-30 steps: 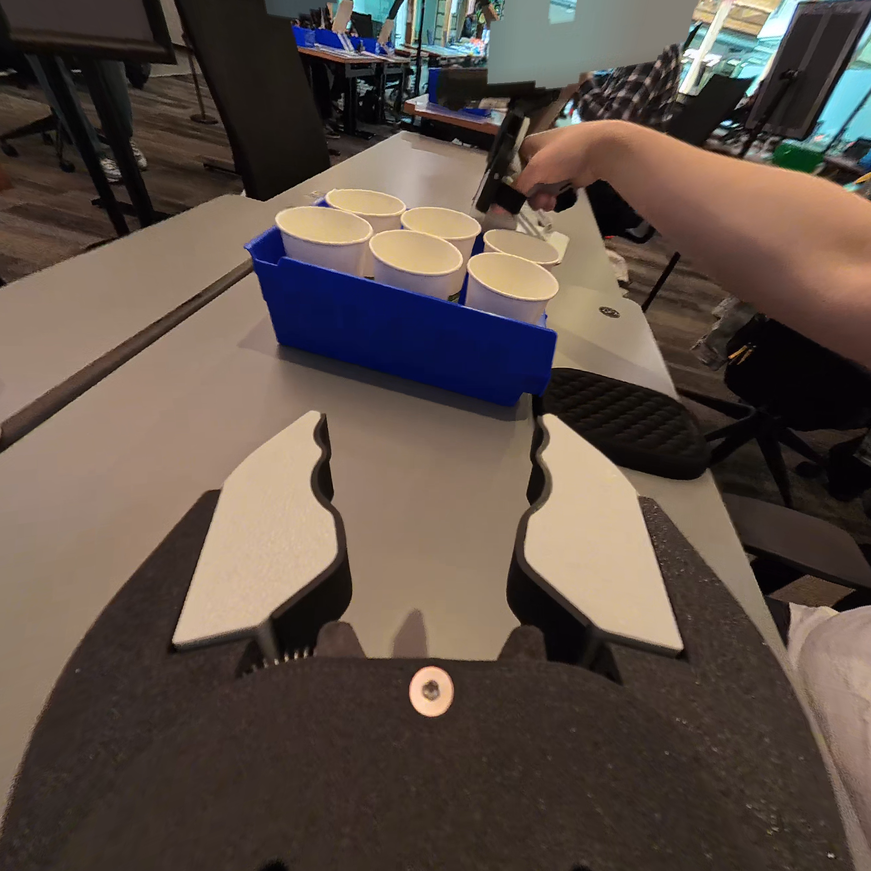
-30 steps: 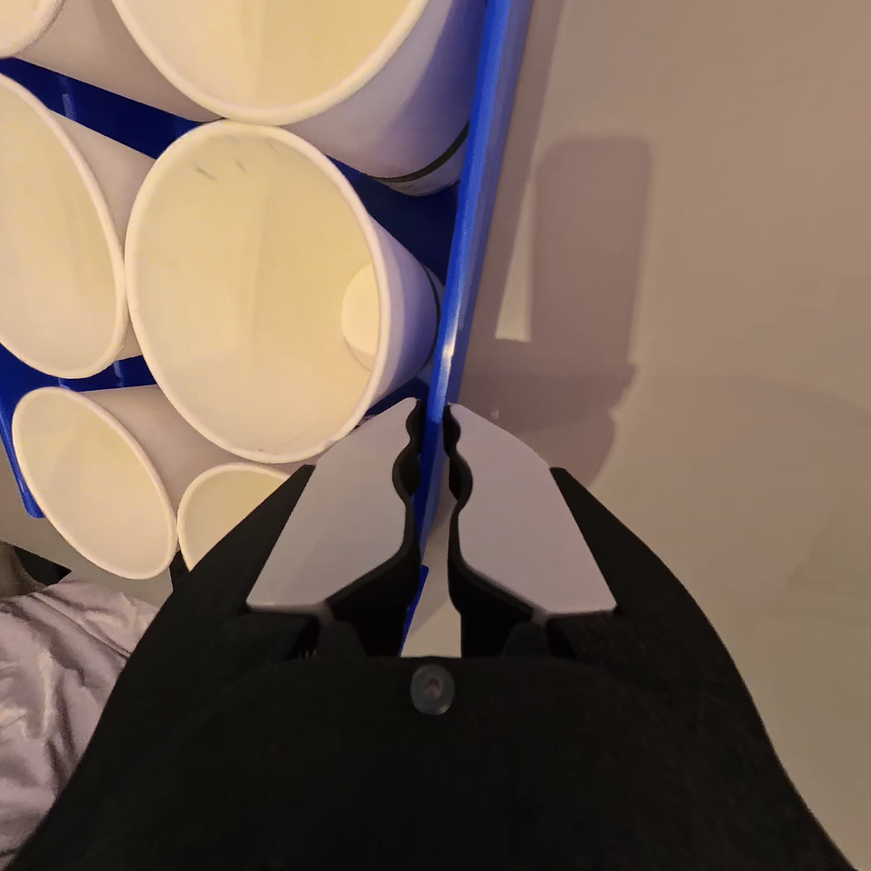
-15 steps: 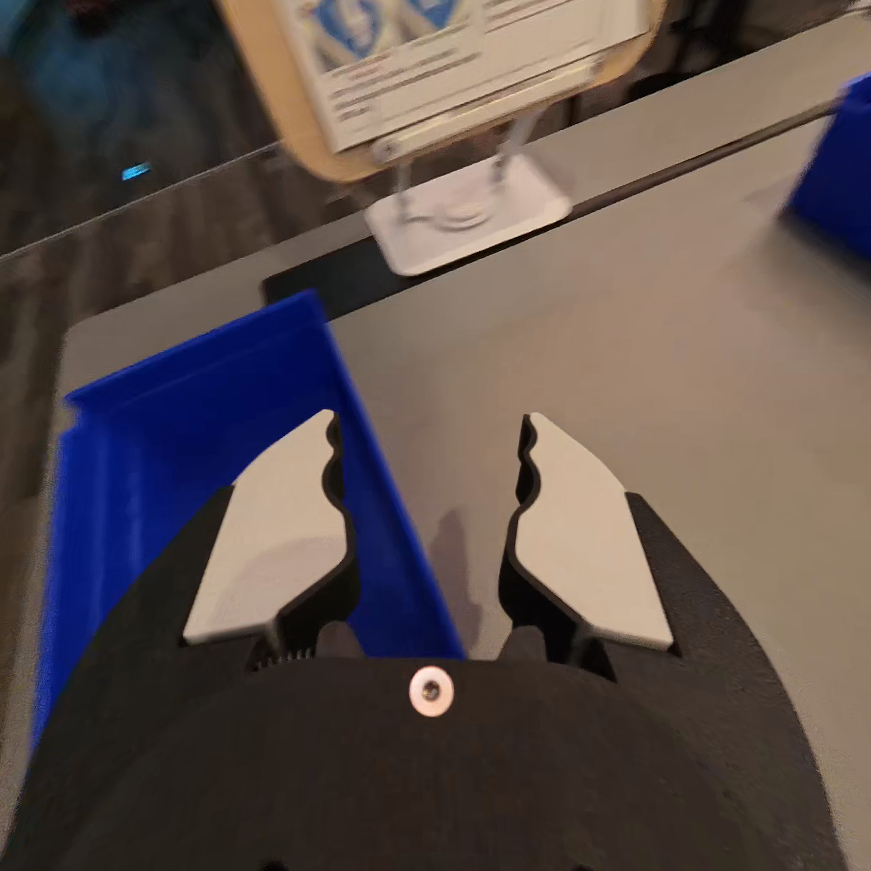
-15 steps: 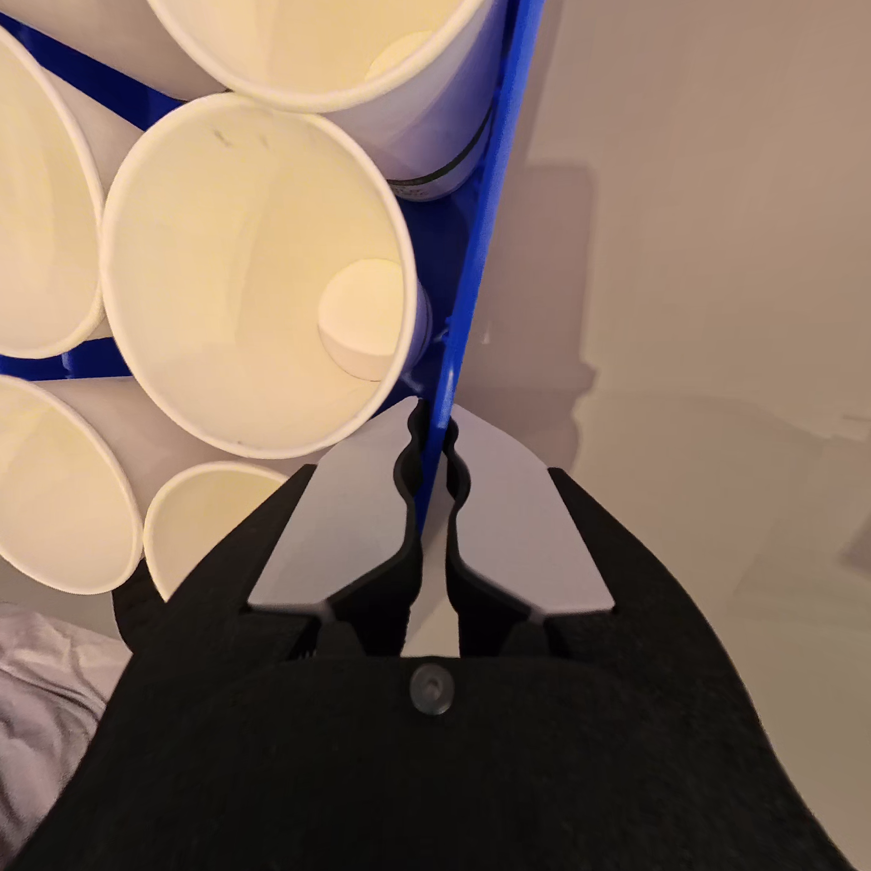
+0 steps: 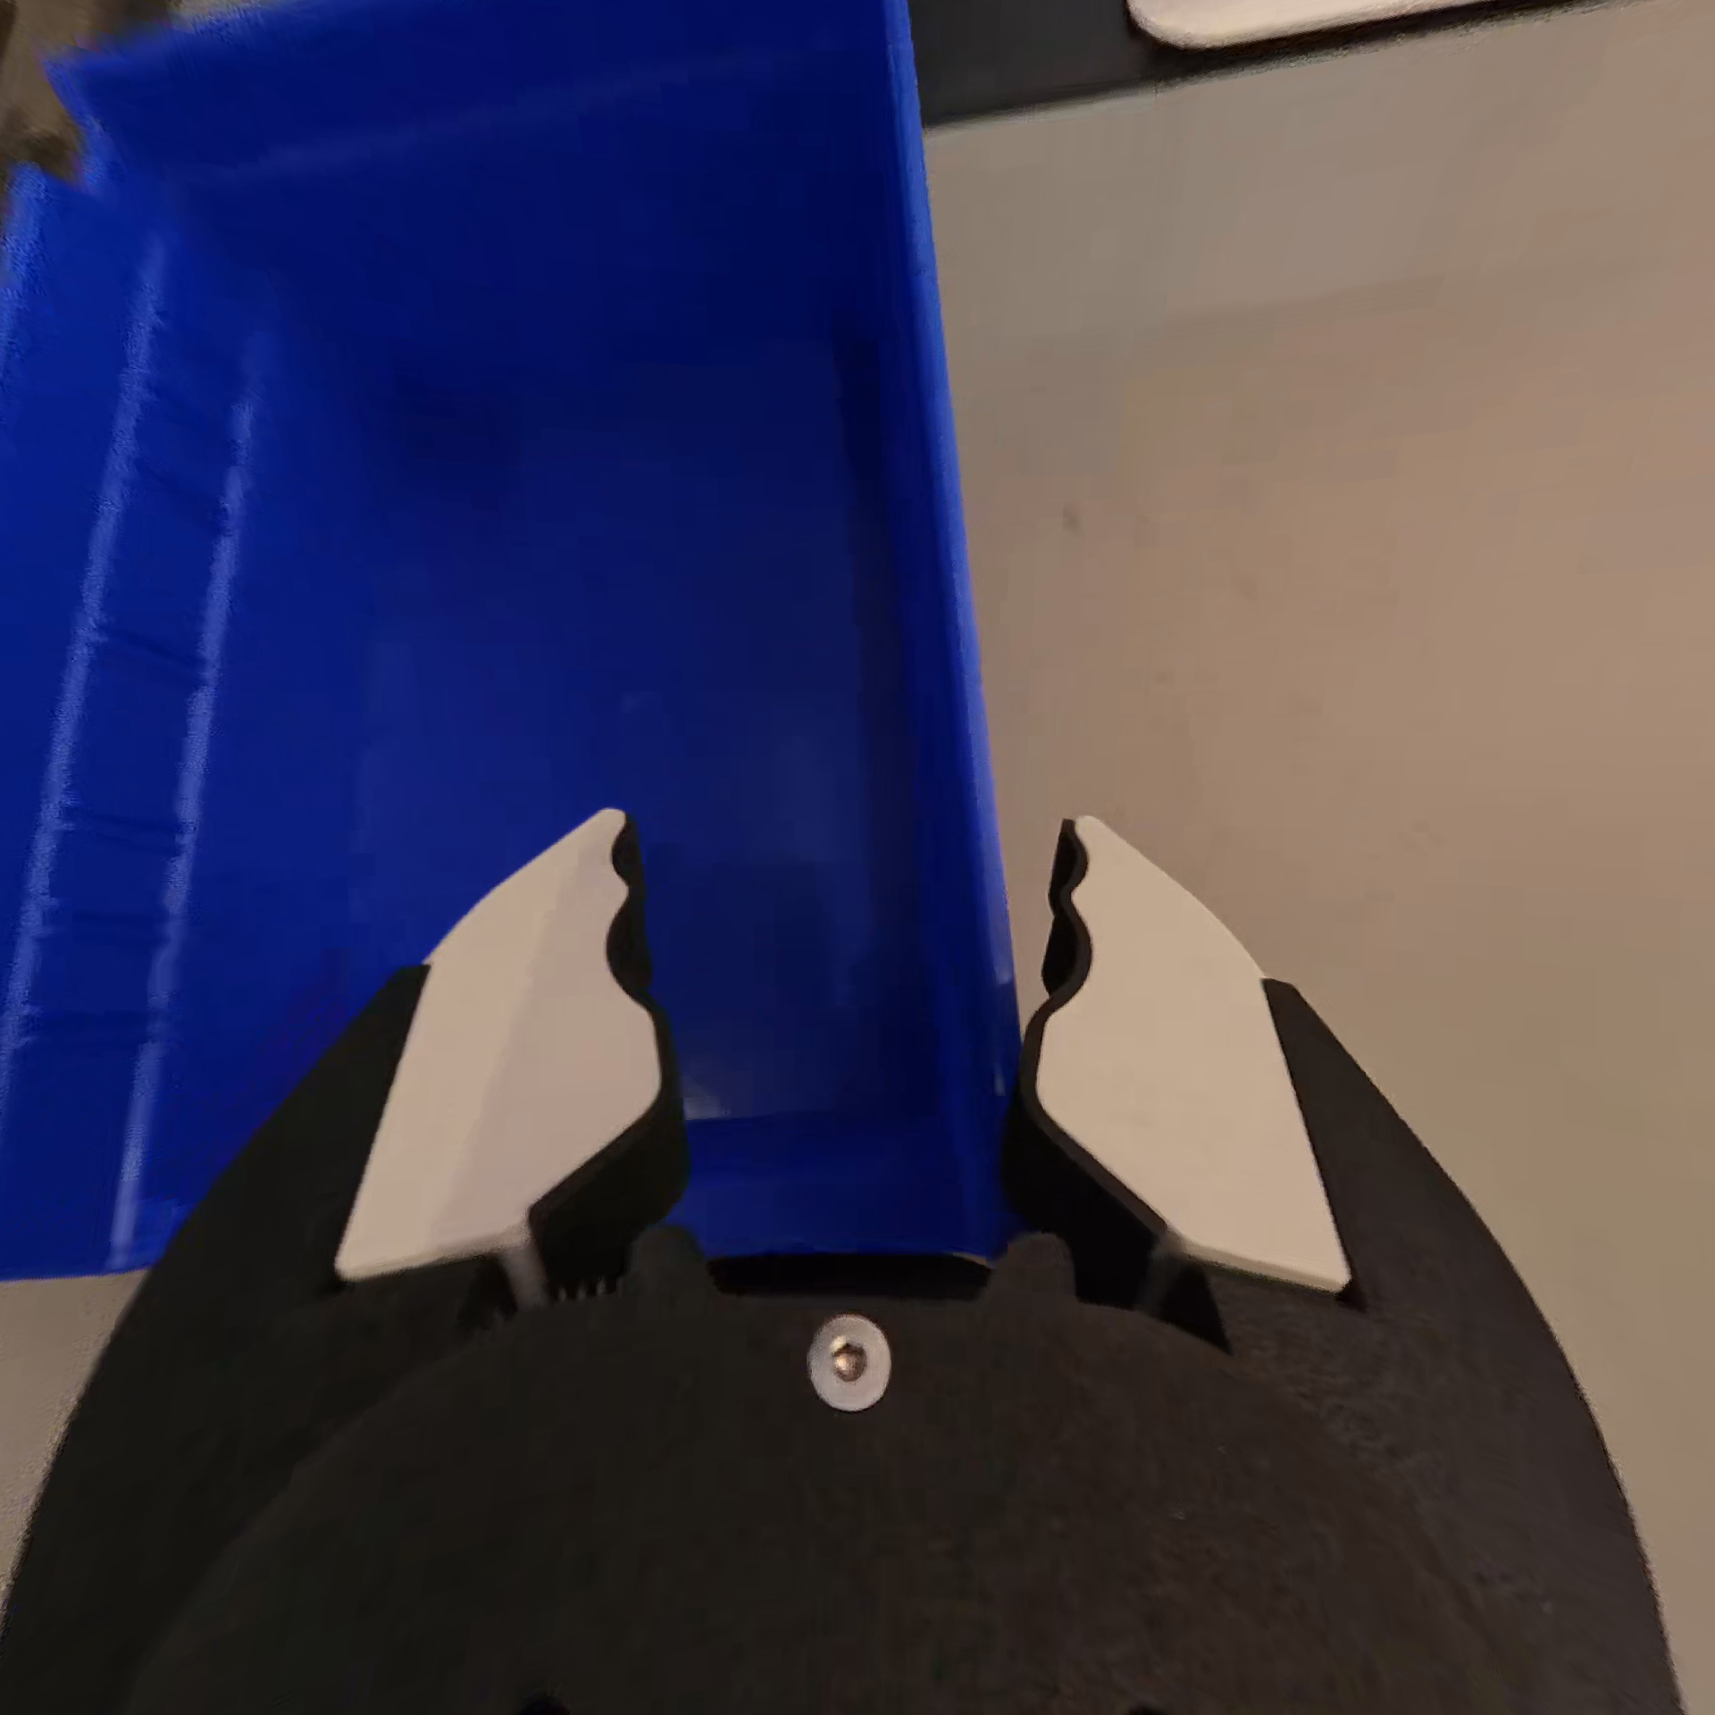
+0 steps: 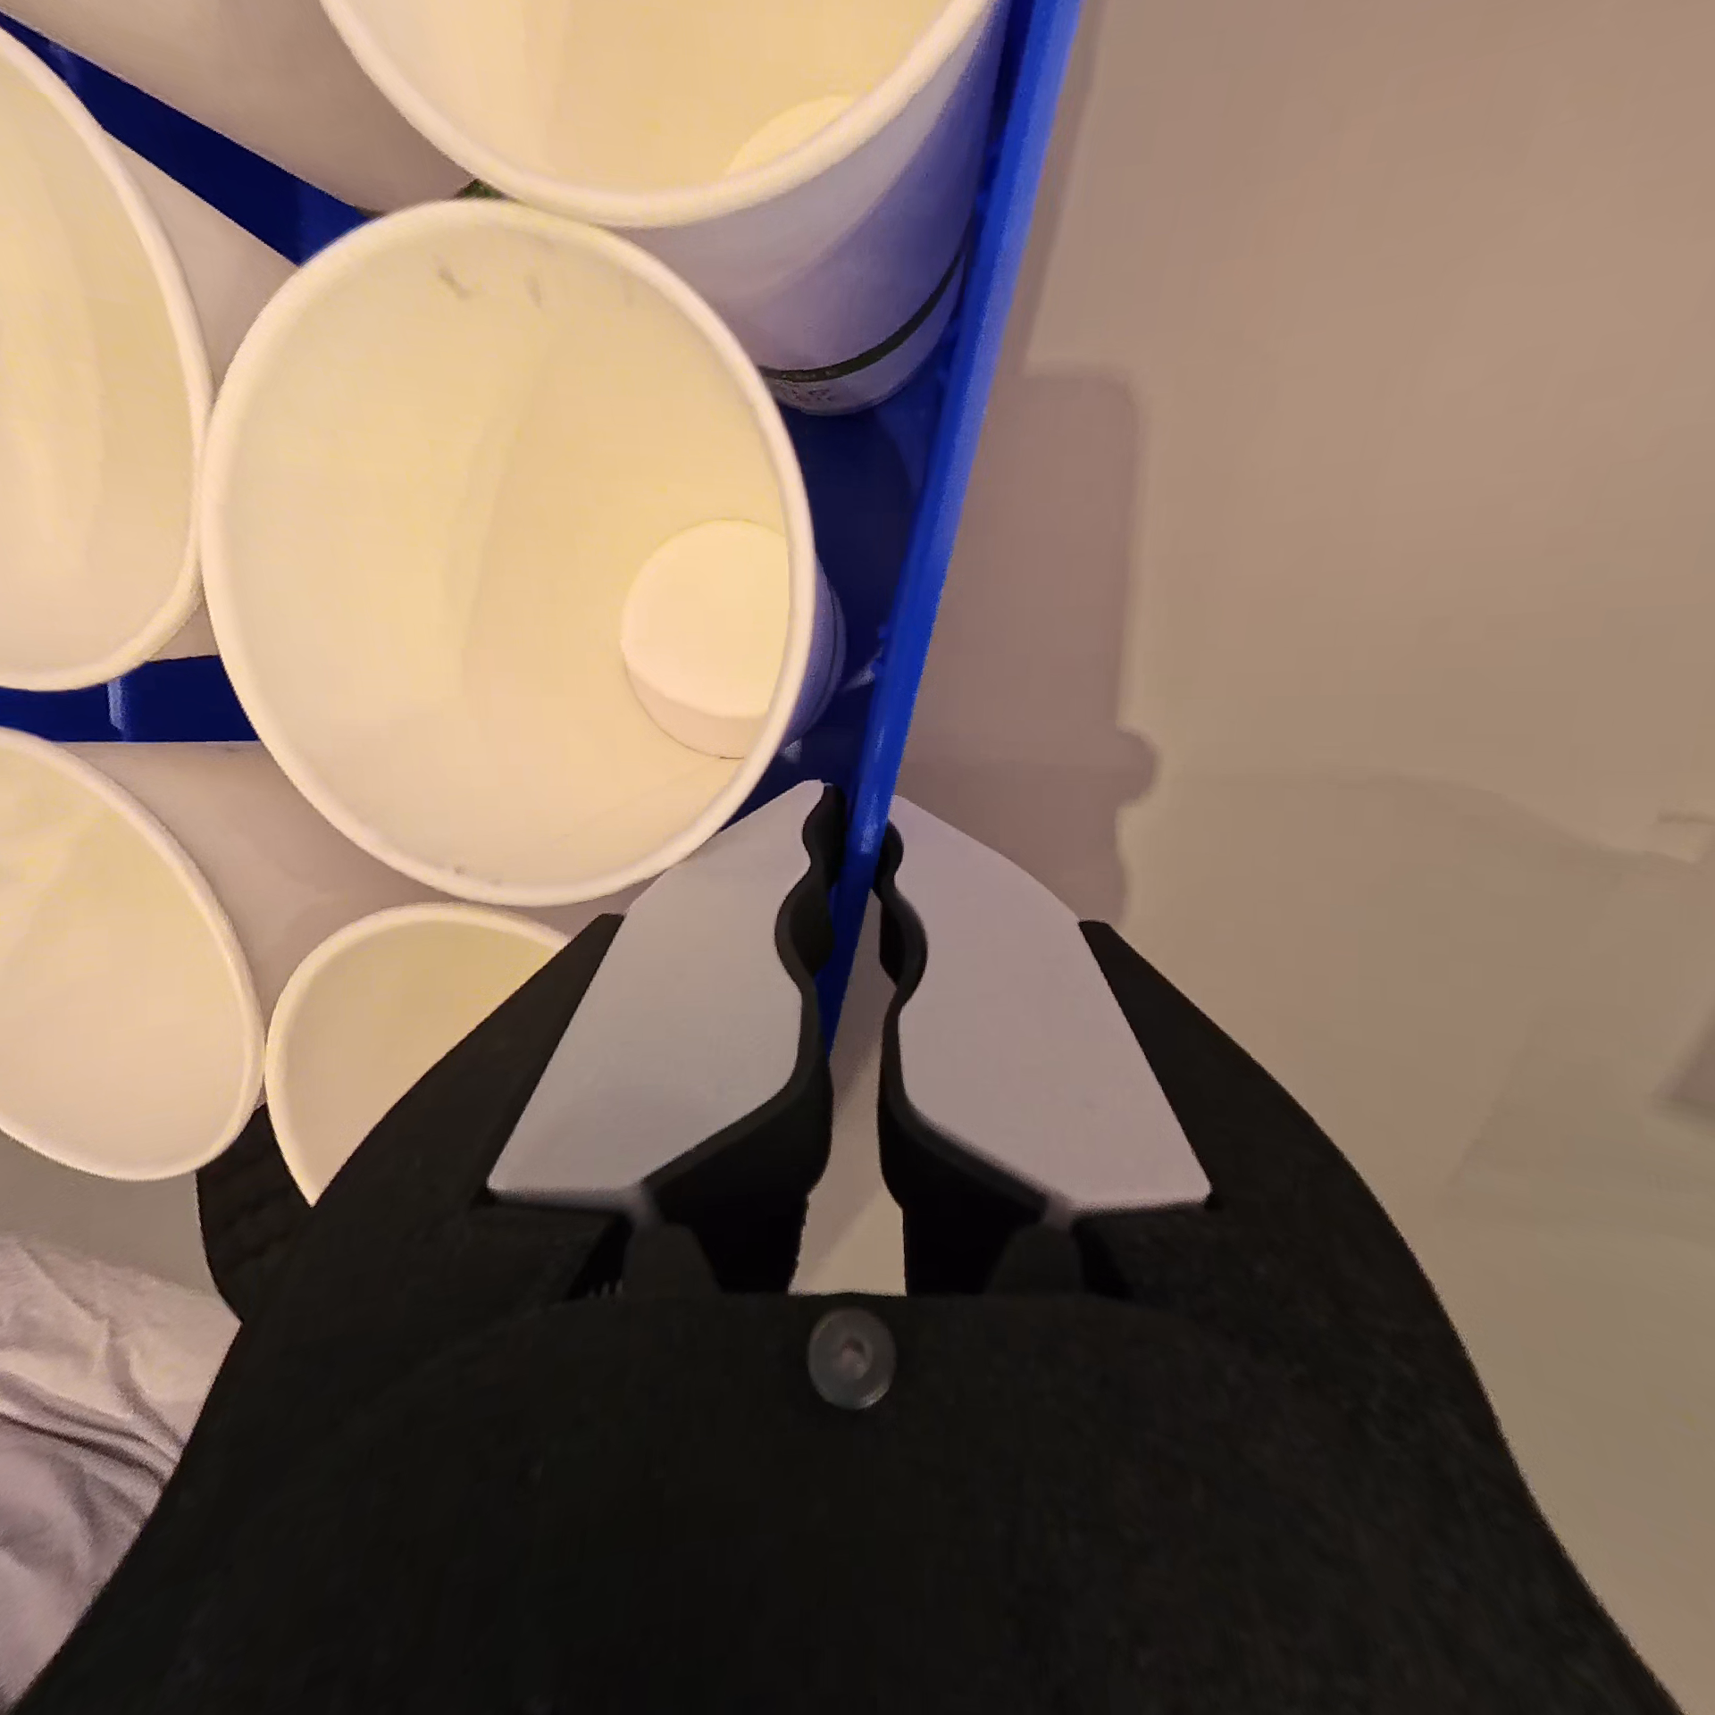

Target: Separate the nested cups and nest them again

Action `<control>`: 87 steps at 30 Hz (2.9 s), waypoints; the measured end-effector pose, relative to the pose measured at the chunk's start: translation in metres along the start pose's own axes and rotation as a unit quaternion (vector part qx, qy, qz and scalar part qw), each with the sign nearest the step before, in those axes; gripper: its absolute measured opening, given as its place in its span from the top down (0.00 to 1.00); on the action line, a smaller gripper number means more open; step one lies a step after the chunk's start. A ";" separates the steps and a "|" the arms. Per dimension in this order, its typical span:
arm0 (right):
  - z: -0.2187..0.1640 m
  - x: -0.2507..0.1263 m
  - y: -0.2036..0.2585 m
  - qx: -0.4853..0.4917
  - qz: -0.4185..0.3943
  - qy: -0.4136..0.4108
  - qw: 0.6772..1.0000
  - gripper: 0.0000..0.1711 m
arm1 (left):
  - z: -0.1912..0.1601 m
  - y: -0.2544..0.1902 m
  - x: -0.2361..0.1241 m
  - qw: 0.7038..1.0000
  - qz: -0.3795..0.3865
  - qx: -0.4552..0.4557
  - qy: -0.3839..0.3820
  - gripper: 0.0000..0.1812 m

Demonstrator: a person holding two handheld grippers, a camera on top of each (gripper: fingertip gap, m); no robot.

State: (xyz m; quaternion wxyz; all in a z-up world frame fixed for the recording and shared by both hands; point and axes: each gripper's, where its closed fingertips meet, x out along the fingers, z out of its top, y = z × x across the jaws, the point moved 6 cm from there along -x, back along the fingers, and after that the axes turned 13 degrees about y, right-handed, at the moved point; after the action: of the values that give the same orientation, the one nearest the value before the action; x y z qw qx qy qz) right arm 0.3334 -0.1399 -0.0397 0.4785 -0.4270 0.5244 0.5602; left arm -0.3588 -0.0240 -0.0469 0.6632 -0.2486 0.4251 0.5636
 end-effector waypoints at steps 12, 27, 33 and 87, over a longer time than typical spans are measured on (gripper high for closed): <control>-0.001 0.000 0.006 0.010 -0.023 0.012 1.000 0.97 | 0.009 -0.057 0.004 0.997 -0.009 0.072 -0.003 0.94; 0.030 0.016 0.083 0.024 -0.024 0.006 0.999 0.98 | 0.006 -0.229 -0.025 0.988 -0.091 0.122 -0.035 0.89; 0.051 0.025 0.121 0.020 -0.046 -0.003 0.999 0.97 | 0.008 -0.283 -0.031 0.982 -0.129 0.131 -0.049 0.78; 0.148 -0.105 0.389 -0.111 0.068 -0.003 0.991 0.97 | -0.112 0.060 -0.143 0.973 -0.088 -0.089 -0.193 0.54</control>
State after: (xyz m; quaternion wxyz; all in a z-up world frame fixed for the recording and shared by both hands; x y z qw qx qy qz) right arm -0.0272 0.0008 0.1457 0.3900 -0.4390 0.4855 0.6477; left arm -0.4485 -0.1767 0.0248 0.7553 -0.2296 0.2138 0.5755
